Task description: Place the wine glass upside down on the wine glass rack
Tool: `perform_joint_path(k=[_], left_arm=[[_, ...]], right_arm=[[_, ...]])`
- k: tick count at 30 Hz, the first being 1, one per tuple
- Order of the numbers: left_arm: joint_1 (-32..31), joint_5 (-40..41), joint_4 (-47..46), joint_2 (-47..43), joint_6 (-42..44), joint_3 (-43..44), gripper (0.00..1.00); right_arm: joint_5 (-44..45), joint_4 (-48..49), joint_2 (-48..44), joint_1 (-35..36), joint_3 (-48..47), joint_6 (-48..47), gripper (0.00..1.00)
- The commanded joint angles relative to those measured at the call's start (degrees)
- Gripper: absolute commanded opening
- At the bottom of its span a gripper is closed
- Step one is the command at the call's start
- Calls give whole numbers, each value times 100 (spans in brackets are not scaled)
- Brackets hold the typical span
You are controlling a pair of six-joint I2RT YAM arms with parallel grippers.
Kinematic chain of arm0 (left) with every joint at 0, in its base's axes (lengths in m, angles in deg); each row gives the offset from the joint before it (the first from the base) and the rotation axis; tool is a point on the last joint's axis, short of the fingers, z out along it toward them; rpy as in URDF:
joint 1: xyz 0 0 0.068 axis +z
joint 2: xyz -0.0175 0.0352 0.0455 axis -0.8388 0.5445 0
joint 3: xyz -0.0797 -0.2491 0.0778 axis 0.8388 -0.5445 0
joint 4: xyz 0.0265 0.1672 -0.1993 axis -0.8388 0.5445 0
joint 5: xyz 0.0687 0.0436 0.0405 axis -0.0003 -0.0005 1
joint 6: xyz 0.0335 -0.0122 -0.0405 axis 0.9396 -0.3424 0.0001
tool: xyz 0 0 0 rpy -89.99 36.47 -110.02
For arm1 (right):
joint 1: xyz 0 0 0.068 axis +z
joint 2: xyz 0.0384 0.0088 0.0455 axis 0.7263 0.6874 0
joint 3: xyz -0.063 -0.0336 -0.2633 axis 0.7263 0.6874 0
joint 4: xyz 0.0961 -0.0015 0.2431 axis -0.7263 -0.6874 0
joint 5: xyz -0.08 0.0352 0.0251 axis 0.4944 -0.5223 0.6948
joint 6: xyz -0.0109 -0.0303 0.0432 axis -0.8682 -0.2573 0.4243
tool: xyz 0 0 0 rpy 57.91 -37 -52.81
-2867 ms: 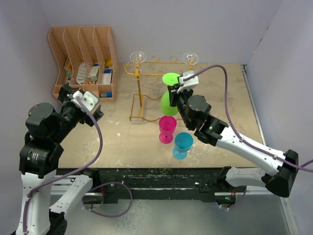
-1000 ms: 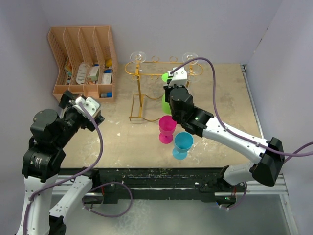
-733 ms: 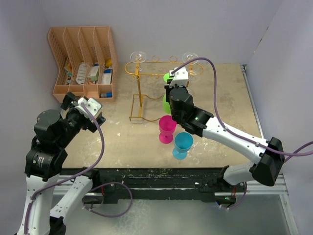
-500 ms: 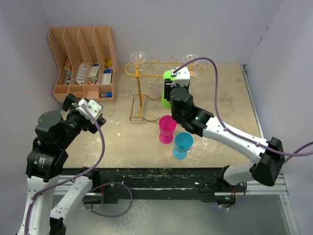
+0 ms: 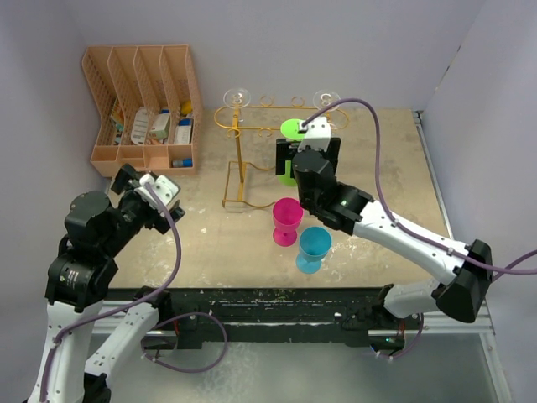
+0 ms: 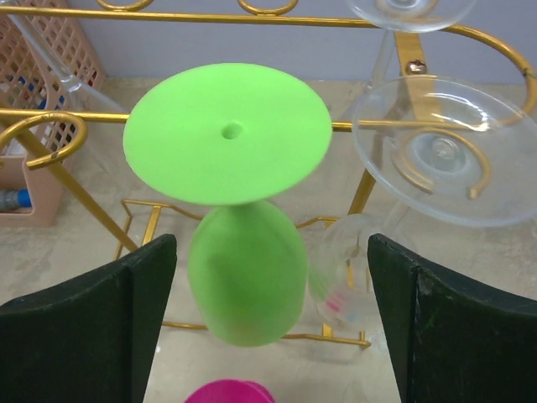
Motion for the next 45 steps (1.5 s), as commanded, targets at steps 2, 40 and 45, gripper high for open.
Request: perform_joint_path(k=[2,40,45], left_arm=[[-91,-681,688,150,41,230,100],[-349,-737,2363,1776,657,113,100],[-347,-693,2263,1760,552,58,100]], right_arm=[[-516,-961,-767,-12,-523,583,100],[-4834,-6472,-124,-11,-2133,-383,45],[-4558,-7081,332,4,-2046,160,48]])
